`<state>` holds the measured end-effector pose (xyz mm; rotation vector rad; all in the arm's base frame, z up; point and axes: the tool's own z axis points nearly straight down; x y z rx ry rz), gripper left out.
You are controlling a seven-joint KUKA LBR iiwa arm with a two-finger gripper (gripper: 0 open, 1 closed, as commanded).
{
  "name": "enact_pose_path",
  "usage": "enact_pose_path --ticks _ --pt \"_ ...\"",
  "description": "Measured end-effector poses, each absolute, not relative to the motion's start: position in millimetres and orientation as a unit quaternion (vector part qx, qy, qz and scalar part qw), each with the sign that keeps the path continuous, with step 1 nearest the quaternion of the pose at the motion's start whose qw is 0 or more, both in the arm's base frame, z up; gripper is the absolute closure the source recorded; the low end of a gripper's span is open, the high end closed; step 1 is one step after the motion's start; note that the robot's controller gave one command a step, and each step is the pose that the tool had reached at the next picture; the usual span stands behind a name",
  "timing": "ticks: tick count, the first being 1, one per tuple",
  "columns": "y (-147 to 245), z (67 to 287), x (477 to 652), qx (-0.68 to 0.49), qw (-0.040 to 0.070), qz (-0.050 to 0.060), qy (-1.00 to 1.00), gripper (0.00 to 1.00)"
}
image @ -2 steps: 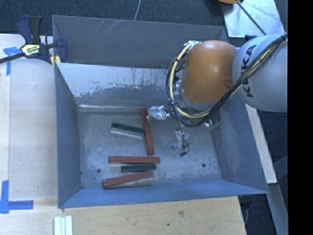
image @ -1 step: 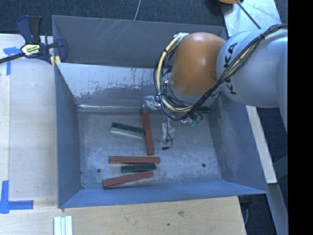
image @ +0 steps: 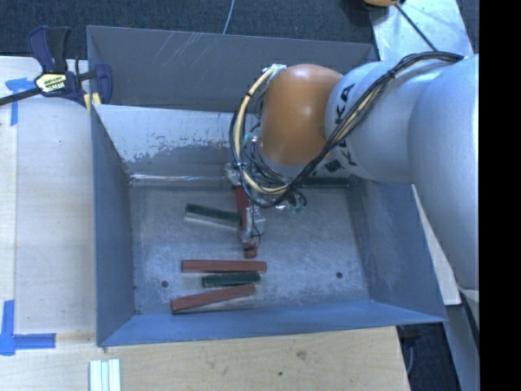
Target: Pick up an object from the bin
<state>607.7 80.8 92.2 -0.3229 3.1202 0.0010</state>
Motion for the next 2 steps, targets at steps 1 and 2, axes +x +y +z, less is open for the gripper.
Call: enact_pose_path --ticks 1,2 --pt "103.7 72.1 617.0 -0.096 0.004 0.001 0.995 1.00" --pt "103.7 72.1 617.0 -0.096 0.004 0.001 0.995 1.00"
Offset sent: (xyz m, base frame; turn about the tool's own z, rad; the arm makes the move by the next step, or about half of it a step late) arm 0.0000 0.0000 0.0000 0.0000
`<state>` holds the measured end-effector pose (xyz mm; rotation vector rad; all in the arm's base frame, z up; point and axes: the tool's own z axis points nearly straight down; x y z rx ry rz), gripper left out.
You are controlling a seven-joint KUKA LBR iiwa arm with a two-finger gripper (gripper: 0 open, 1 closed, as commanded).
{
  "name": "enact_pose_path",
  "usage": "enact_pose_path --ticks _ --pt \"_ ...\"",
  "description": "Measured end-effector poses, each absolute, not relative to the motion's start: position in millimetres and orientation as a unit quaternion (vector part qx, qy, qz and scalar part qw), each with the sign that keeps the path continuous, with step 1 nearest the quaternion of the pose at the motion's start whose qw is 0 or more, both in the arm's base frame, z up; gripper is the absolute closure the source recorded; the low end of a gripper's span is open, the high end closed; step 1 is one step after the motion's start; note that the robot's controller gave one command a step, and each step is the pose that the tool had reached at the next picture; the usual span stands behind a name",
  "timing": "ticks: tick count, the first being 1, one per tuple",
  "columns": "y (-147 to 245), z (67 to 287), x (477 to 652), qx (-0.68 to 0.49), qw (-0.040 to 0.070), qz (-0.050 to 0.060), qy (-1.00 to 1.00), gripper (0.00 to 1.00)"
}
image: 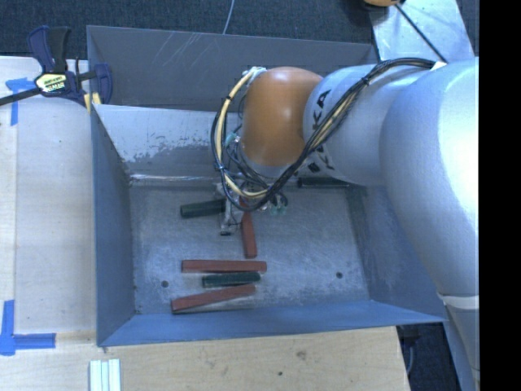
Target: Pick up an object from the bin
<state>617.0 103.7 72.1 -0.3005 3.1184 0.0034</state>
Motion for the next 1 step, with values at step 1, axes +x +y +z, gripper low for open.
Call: enact_pose_path --ticks 1 --pt "103.2 76.7 615.1 -0.096 0.001 0.001 0.995 1.00"
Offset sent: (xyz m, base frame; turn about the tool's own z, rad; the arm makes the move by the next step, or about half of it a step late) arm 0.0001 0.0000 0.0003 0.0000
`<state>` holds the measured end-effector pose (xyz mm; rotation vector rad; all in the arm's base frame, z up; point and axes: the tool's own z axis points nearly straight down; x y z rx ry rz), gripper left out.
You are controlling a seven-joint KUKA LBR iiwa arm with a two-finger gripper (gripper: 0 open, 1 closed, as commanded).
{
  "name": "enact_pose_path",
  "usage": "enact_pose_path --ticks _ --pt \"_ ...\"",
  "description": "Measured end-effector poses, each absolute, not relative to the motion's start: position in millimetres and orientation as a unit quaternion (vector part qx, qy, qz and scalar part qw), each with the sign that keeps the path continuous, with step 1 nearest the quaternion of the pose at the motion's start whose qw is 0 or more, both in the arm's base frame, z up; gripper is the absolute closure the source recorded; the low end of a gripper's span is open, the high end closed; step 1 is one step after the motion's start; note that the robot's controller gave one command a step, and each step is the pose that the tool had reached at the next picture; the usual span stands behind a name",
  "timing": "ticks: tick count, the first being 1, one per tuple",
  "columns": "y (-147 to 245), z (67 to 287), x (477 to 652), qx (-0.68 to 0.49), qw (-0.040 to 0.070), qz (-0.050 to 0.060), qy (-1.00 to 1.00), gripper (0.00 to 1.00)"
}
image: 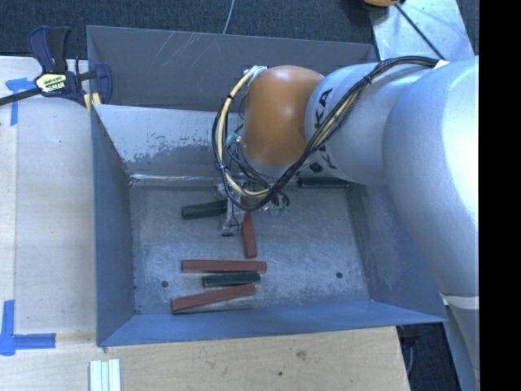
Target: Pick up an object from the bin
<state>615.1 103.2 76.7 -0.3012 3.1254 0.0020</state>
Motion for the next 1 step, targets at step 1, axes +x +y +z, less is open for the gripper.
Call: enact_pose_path --ticks 1 --pt "102.6 95.2 613.6 -0.096 -0.002 0.000 0.995 1.00"
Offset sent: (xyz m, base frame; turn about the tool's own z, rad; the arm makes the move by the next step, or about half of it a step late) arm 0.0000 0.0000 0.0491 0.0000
